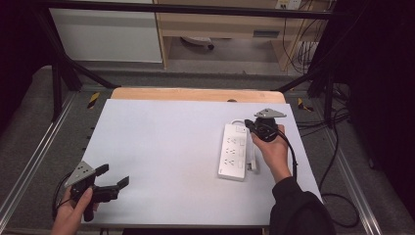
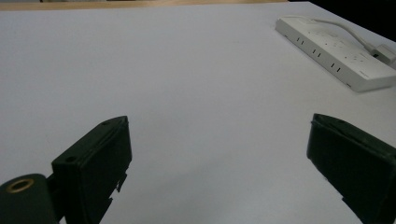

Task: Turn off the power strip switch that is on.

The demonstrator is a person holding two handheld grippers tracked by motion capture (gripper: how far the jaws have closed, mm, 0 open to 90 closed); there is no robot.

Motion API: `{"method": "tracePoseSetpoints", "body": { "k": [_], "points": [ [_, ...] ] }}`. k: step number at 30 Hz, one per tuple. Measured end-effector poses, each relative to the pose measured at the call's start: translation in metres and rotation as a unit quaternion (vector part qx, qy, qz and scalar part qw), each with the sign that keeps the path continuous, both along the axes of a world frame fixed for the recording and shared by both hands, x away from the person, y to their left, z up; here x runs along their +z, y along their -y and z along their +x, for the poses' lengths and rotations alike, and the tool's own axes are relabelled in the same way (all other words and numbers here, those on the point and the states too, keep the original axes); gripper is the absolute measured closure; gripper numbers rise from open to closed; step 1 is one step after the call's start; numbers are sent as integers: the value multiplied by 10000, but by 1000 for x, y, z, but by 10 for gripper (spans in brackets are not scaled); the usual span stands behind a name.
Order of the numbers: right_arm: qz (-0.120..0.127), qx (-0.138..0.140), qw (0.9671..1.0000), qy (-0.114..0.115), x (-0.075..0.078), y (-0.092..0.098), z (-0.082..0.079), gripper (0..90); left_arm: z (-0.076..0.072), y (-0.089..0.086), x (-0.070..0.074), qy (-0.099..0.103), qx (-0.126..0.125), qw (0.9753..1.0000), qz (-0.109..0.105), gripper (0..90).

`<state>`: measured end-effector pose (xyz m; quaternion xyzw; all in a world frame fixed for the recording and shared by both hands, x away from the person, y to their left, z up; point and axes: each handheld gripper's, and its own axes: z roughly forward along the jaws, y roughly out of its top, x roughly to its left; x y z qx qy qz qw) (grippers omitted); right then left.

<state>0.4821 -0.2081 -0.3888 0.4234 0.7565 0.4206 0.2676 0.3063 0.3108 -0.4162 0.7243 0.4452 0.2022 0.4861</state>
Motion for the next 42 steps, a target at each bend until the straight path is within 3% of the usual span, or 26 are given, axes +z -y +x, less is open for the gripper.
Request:
{"method": "tracePoseSetpoints", "body": {
  "k": [29, 42],
  "points": [
    [-40, 111, 9994, -337, -29, -3, -7, 900, 0, 0, 0, 1, -9, 10000, 35, 65],
    [-32, 184, 9992, -351, -38, -7, -17, 900, 0, 0, 0, -5, -11, 10000, 52, 65]
  ]
}}
